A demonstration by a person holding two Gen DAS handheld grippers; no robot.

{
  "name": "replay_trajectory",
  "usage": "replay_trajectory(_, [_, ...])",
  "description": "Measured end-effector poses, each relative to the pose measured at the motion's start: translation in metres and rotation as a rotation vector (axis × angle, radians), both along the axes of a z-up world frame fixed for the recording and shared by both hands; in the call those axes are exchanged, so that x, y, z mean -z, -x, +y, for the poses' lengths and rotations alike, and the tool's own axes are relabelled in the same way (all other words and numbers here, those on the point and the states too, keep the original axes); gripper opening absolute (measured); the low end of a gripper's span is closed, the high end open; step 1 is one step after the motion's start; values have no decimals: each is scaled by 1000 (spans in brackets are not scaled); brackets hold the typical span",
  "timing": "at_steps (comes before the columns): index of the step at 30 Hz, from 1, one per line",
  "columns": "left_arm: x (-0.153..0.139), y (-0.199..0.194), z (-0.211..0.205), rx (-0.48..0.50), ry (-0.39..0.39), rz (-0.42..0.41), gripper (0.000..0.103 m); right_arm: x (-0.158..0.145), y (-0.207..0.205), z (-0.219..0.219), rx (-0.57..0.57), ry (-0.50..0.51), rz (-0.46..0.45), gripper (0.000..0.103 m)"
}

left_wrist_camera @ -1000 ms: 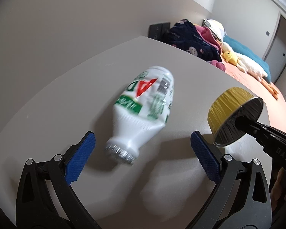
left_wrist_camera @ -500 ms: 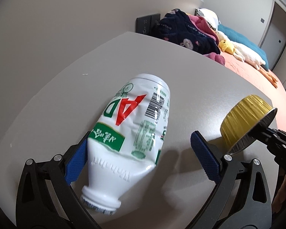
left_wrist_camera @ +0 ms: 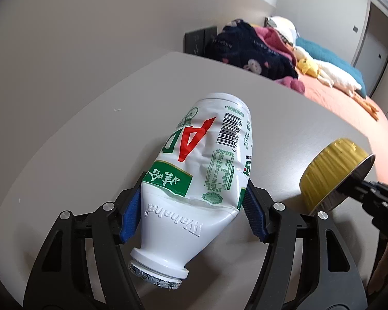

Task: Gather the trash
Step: 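Grasp the white AD bottle with the left gripper while the right grasps the gold foil cup, then carry the white bottle and gold foil cup over the bin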

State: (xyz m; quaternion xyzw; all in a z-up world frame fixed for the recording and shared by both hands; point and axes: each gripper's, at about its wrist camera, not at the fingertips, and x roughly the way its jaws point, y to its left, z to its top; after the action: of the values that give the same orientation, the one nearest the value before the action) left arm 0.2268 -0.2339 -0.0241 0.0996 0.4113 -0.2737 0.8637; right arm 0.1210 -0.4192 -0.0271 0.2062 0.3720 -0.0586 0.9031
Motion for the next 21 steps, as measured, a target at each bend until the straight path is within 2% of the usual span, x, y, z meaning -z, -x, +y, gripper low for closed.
replay_trajectory(21, [-47, 90, -15, 64, 65, -48, 66, -42, 83, -11, 62, 10, -54, 5])
